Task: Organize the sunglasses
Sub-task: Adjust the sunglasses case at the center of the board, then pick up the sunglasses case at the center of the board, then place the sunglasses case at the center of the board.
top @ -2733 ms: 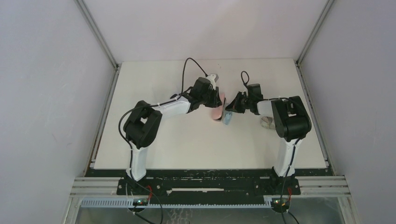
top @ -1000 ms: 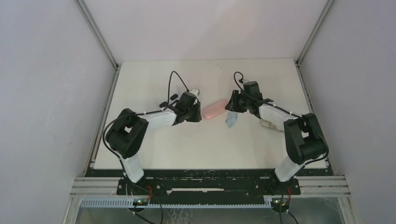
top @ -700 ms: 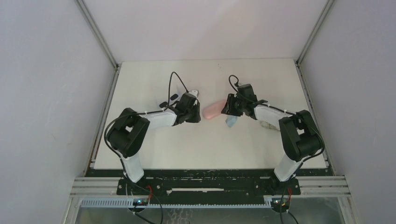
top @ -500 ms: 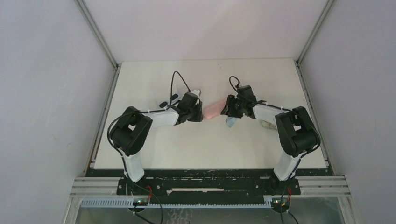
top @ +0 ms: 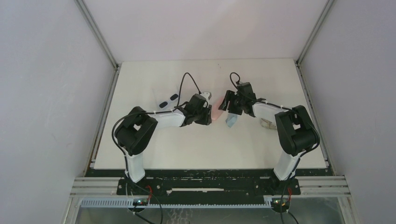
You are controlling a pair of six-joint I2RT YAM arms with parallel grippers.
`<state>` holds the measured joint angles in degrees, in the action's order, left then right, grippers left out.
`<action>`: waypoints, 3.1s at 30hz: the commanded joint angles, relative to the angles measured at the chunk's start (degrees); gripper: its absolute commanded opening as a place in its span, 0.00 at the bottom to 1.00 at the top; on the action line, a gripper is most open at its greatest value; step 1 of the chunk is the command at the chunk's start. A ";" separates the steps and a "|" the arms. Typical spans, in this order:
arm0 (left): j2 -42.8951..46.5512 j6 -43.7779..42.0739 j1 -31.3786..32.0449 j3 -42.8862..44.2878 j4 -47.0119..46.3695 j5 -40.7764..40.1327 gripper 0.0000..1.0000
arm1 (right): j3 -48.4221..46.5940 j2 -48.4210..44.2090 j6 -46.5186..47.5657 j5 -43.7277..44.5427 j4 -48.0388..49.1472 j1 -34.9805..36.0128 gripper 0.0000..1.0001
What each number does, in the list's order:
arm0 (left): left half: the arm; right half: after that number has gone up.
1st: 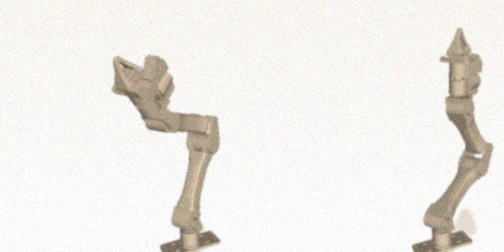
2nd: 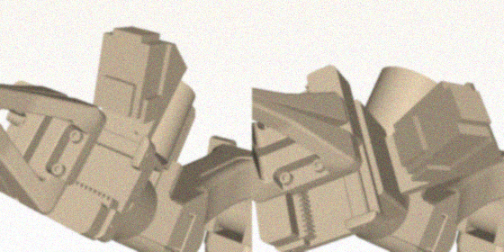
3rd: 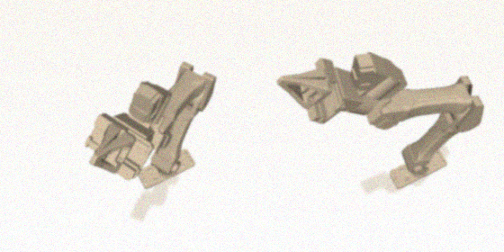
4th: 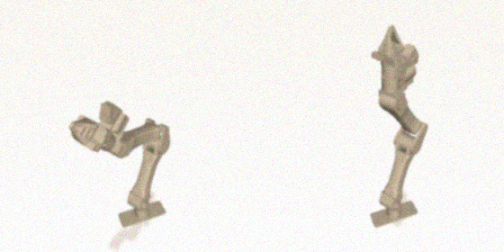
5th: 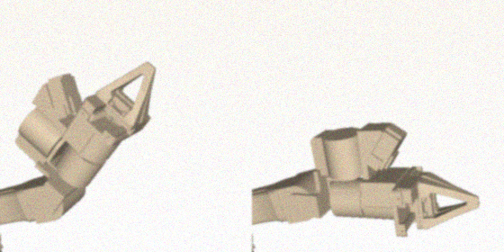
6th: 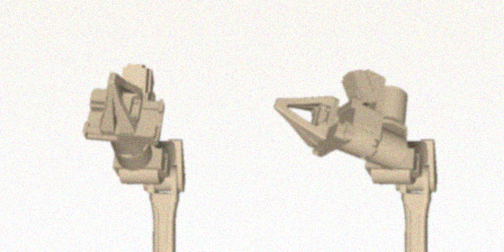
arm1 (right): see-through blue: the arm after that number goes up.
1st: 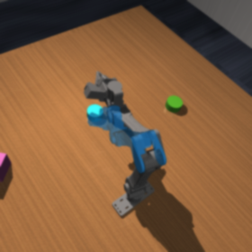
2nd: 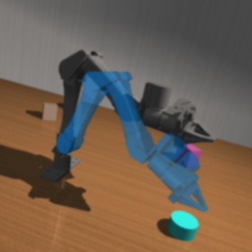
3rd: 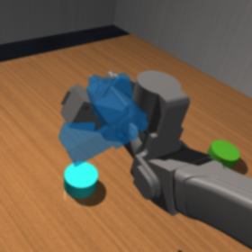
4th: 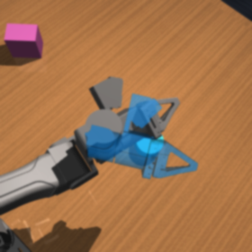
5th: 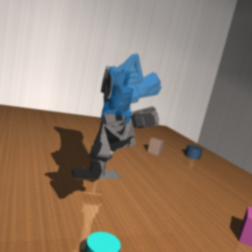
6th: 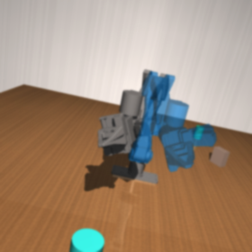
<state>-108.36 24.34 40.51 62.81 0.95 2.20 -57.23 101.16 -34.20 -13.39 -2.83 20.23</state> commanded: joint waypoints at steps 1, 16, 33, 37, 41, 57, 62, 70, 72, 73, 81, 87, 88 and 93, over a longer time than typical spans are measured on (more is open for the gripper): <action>0.56 -2.13 2.06 2.61 -1.86 1.97 0.42 | -3.59 -0.73 -0.83 2.44 0.14 0.27 0.64; 21.09 -1.07 3.96 -17.15 -8.39 -0.83 0.45 | -13.08 4.94 -1.13 16.61 -11.44 6.68 0.78; 31.17 -2.11 2.21 -26.51 -10.00 -6.77 0.46 | -26.83 15.20 -0.72 28.49 -23.60 10.88 0.78; 31.02 -1.50 0.93 -27.50 -11.01 -5.67 0.45 | -28.32 15.76 1.33 27.14 -23.63 11.08 0.67; 30.56 -0.74 0.33 -27.81 -11.93 -4.86 0.45 | -29.96 16.40 4.83 24.84 -22.90 11.23 0.58; 30.91 -0.31 -1.01 -28.57 -12.38 -3.70 0.44 | -38.66 15.95 17.57 16.67 -24.34 4.06 0.10; 30.77 -0.34 -1.31 -28.52 -12.55 -3.23 0.44 | -38.07 12.55 21.63 16.29 -26.35 -1.84 0.04; 30.25 -0.34 -1.49 -28.50 -12.67 -2.86 0.43 | -39.43 13.39 28.81 19.56 -33.26 -8.84 0.03; 30.21 -0.41 -1.60 -28.52 -12.67 -2.88 0.43 | -40.08 14.54 30.06 20.58 -34.31 -9.88 0.03; 30.15 -0.42 -1.66 -28.53 -12.69 -2.84 0.43 | -40.68 15.24 30.66 20.58 -34.91 -10.54 0.04; 29.52 -0.45 -1.84 -28.37 -12.65 -2.81 0.43 | -47.84 21.98 33.18 19.34 -37.73 -12.57 0.11; 29.41 -0.52 -2.10 -28.35 -12.62 -2.82 0.42 | -52.84 26.73 33.76 18.58 -40.67 -12.67 0.22; 29.29 -0.48 -2.10 -28.35 -12.52 -2.88 0.42 | -52.96 27.07 33.83 18.50 -40.70 -12.66 0.25; 29.00 -0.61 -2.24 -28.26 -12.46 -2.46 0.42 | -52.88 28.16 33.56 18.83 -40.58 -12.64 0.49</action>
<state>-79.15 23.38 38.81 35.33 -8.95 -1.21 -107.39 129.49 -1.32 5.32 -43.38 7.86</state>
